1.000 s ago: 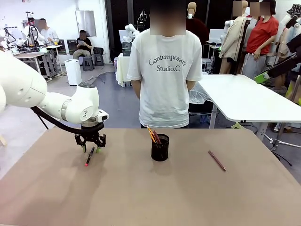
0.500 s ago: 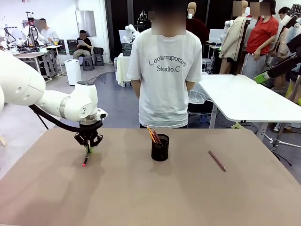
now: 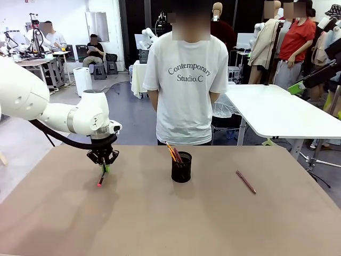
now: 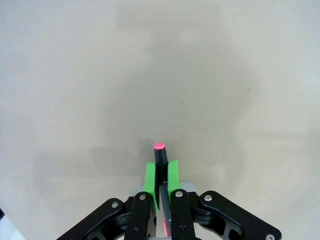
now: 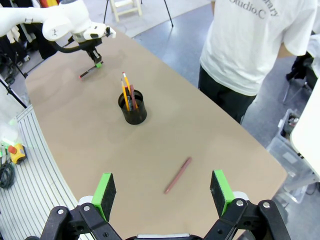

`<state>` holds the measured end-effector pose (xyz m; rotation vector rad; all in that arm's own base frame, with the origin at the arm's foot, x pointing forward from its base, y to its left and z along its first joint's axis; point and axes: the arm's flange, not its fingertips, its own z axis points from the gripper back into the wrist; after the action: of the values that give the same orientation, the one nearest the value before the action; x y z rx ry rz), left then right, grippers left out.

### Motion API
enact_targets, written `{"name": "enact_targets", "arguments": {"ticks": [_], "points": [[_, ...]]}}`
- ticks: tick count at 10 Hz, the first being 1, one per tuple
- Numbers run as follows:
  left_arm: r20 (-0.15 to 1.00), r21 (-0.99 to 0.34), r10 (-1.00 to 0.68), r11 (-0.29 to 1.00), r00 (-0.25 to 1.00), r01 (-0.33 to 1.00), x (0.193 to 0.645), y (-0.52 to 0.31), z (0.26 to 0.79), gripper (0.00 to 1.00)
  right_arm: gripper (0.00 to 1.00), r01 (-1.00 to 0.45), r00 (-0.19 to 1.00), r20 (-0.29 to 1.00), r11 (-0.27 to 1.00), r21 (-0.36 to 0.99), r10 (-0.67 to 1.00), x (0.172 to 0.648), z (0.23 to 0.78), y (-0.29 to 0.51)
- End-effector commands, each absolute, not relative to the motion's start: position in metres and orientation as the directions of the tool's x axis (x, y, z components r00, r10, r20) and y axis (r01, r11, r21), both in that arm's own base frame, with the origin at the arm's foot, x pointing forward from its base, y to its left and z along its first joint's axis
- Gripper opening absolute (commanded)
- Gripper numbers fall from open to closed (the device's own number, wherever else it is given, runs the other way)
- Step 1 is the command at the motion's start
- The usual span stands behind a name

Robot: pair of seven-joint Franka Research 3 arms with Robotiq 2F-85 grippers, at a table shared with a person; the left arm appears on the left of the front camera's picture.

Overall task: Place the pens into the pen holder.
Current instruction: Pick up a writing instrument from the table and place it into the Pen holder.

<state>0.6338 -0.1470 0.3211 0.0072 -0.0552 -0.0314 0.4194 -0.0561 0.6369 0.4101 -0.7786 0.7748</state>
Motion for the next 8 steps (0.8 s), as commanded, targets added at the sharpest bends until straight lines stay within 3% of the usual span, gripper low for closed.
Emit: {"name": "enact_targets", "arguments": {"ticks": [1,3,5,8], "points": [[0.101,-0.128,-0.05,0.99,0.994,0.063,0.631,-0.132,0.352,0.0,1.0,-0.757,0.45,0.767,0.651,0.056,0.458,0.42,0.639,-0.055],[0.143,-0.287,-0.147,0.94,0.979,0.184,0.627,-0.123,0.389,0.0,1.0,-0.757,0.45,0.767,0.651,0.056,0.458,0.42,0.639,-0.055],[0.238,-0.585,-0.291,0.719,0.927,0.376,0.624,-0.12,0.424,0.0,1.0,-0.757,0.45,0.767,0.651,0.056,0.458,0.42,0.639,-0.055],[0.638,-0.612,-0.228,0.43,0.736,0.664,0.612,-0.126,0.447,0.0,1.0,-0.757,0.45,0.767,0.651,0.056,0.458,0.42,0.639,-0.055]]}}
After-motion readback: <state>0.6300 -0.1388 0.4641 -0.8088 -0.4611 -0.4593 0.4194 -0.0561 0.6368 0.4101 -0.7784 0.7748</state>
